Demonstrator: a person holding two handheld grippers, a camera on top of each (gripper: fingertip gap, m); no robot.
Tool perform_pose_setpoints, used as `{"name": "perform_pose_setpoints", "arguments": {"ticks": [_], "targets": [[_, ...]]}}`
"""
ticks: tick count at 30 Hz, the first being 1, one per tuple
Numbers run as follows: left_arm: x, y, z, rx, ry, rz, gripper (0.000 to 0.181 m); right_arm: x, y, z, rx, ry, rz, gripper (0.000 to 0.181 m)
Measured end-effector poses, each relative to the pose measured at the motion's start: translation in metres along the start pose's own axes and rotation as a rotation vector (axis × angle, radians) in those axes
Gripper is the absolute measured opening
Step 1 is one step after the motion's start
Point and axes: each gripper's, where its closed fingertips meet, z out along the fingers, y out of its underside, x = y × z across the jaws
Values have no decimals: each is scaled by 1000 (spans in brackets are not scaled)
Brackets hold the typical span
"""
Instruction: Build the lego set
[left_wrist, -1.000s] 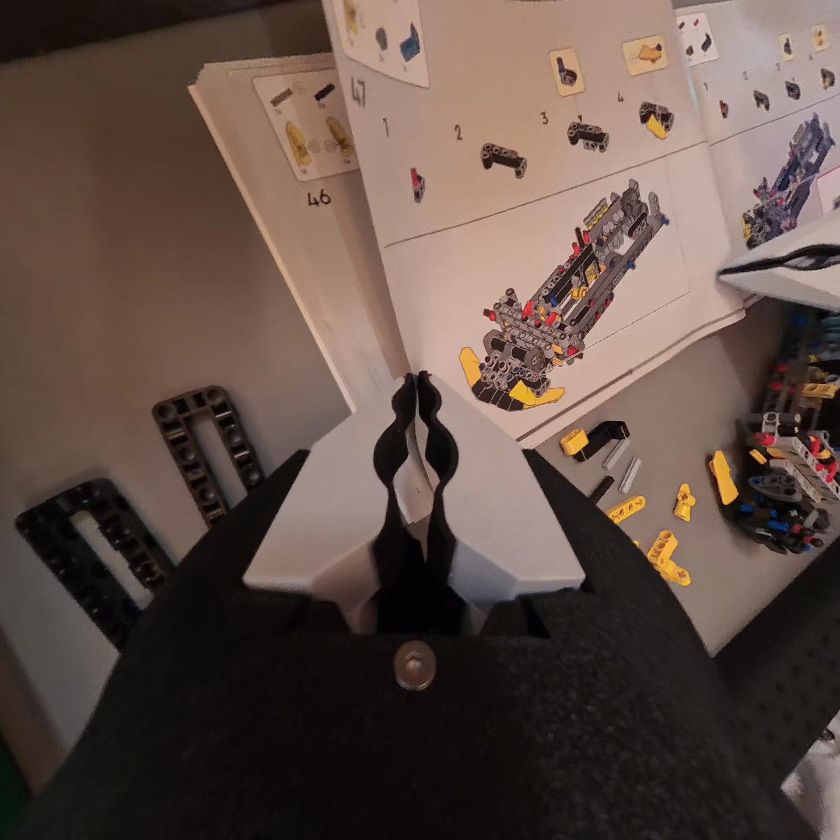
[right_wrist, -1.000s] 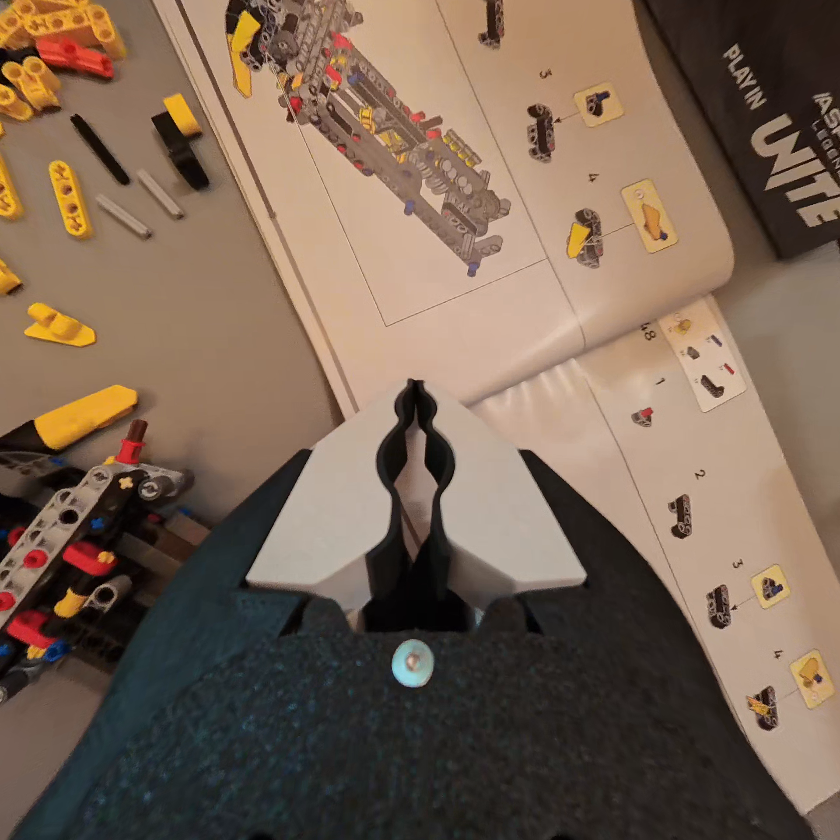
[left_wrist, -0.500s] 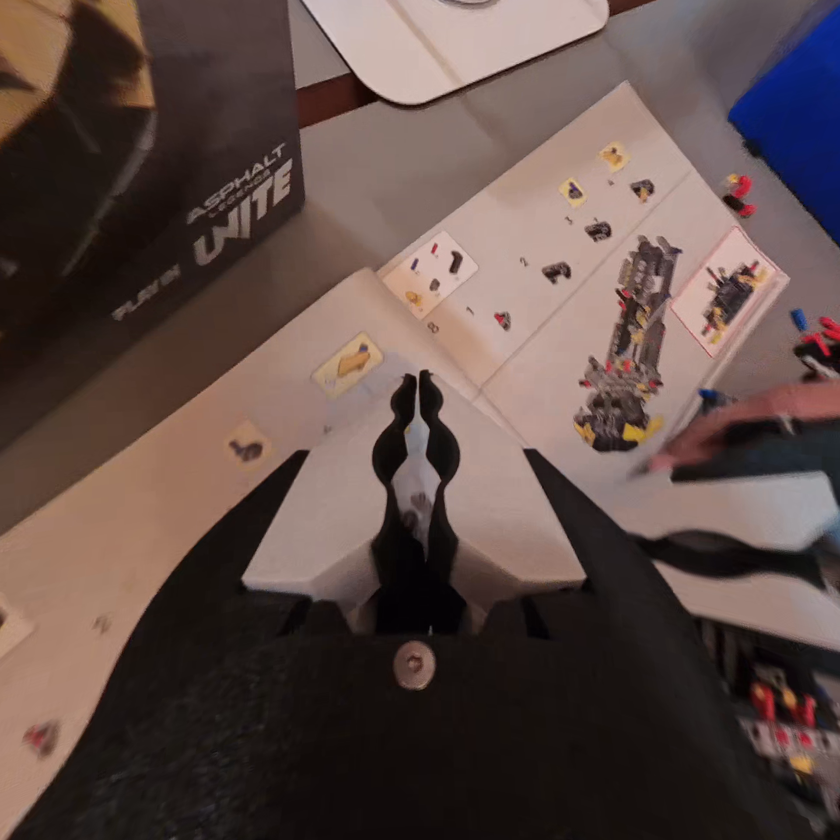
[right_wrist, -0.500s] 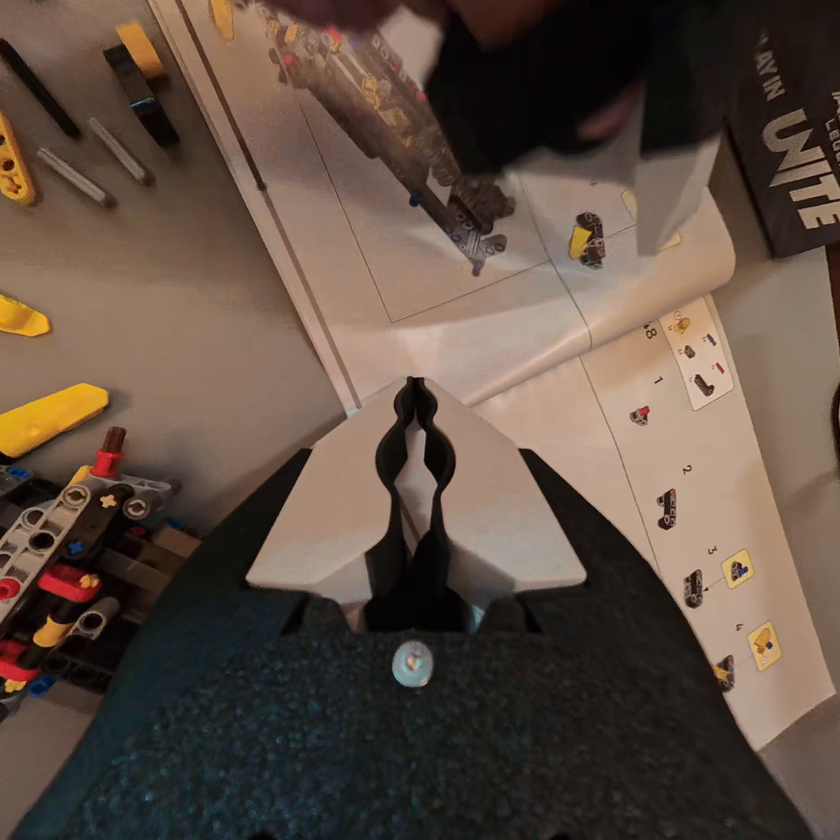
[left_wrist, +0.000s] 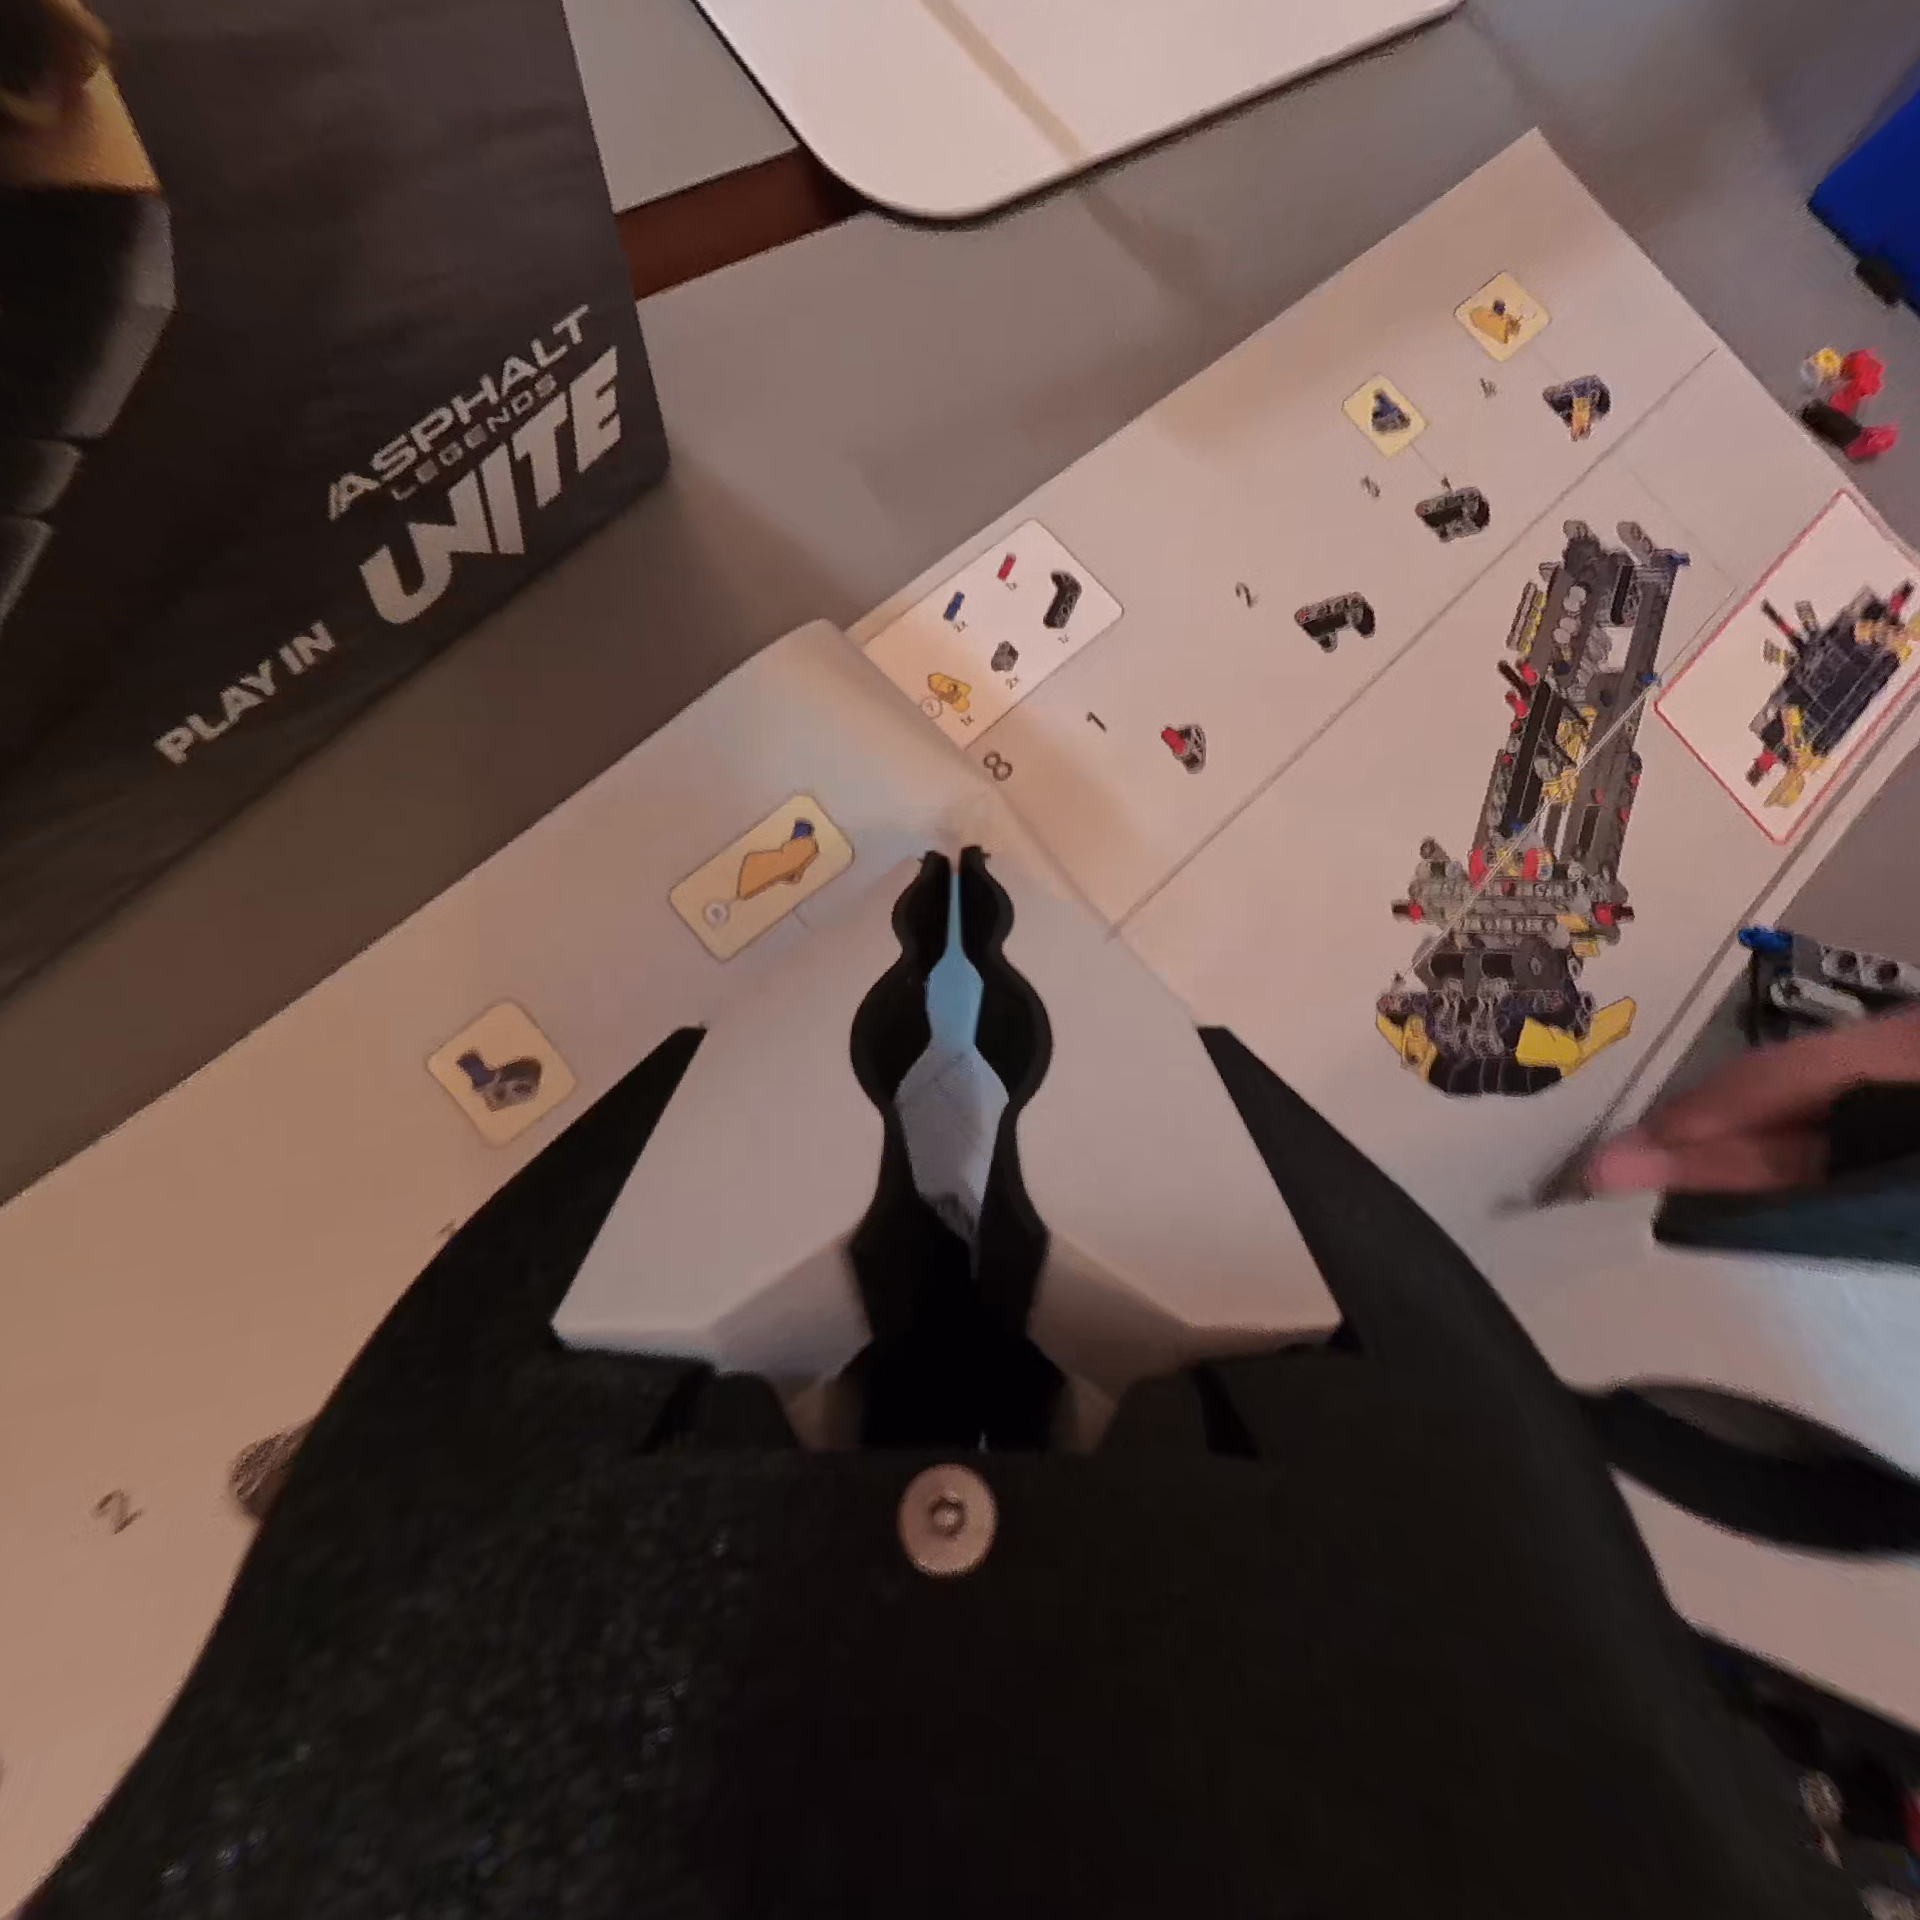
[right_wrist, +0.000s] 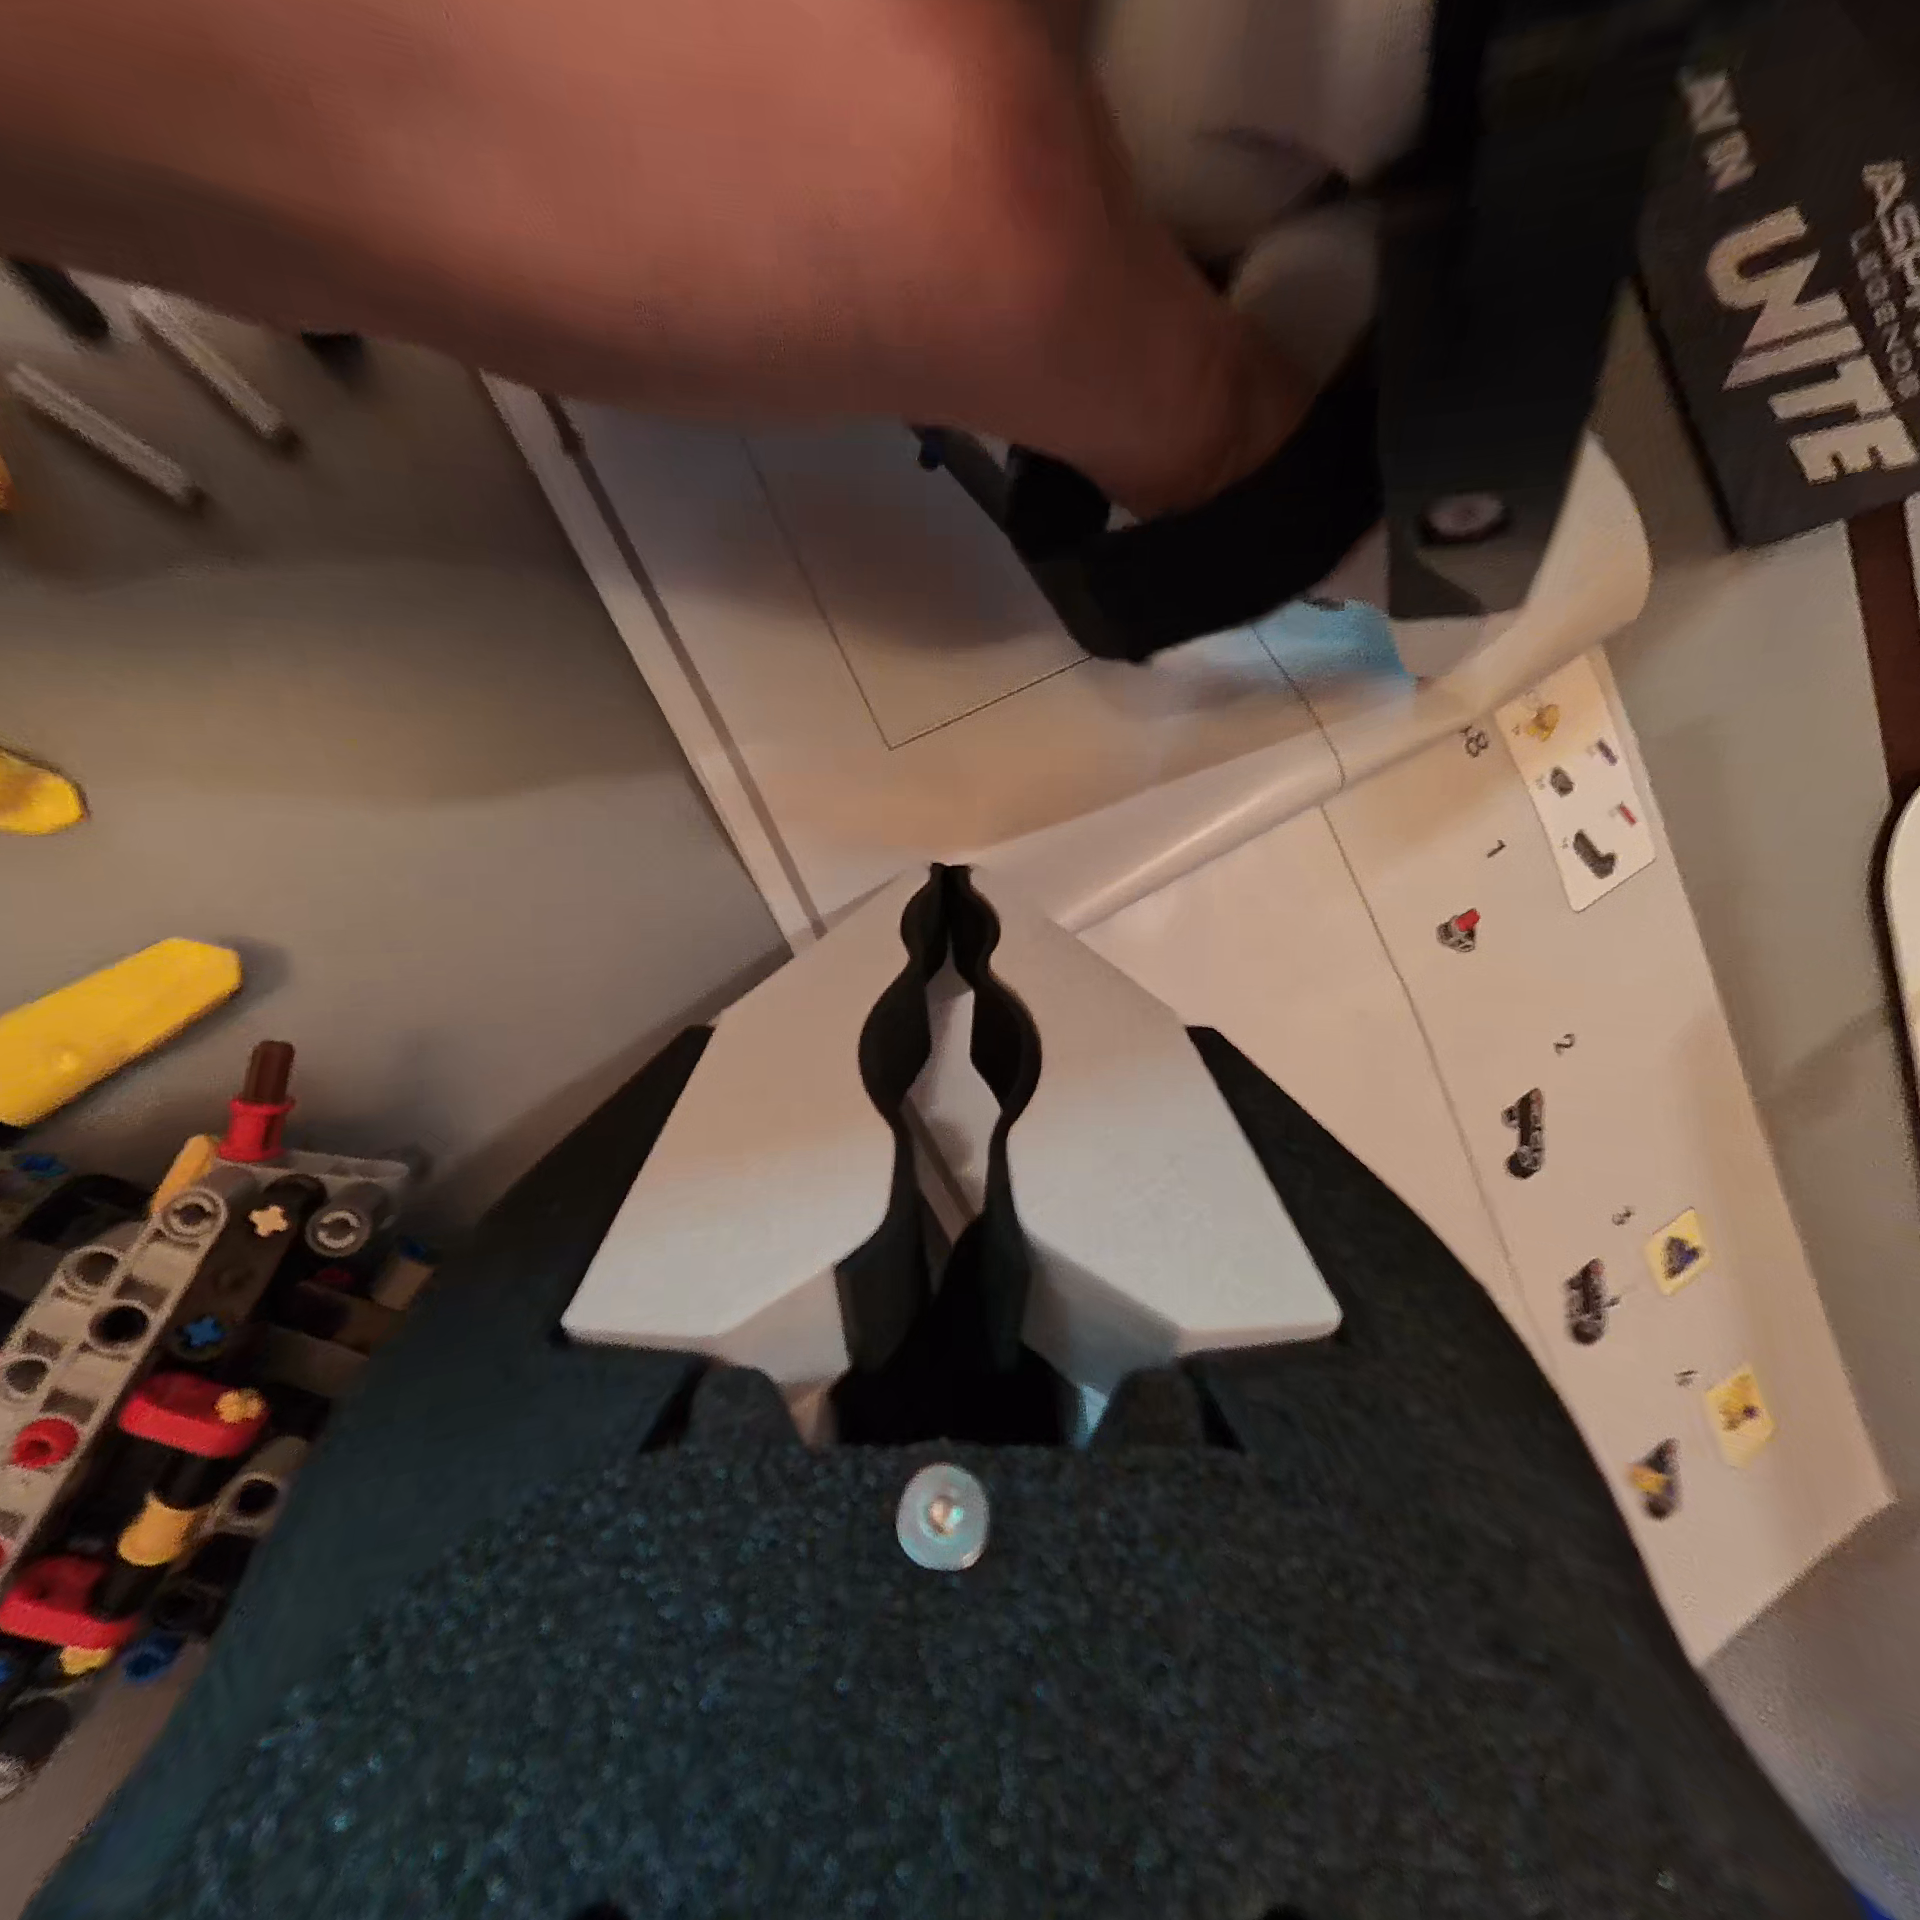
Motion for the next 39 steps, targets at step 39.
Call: {"name": "perform_pose_setpoints", "arguments": {"ticks": [39], "targets": [[-14,261,-264,-121,52,237,33,-135,-36,-106,602,-218,518,34]]}}
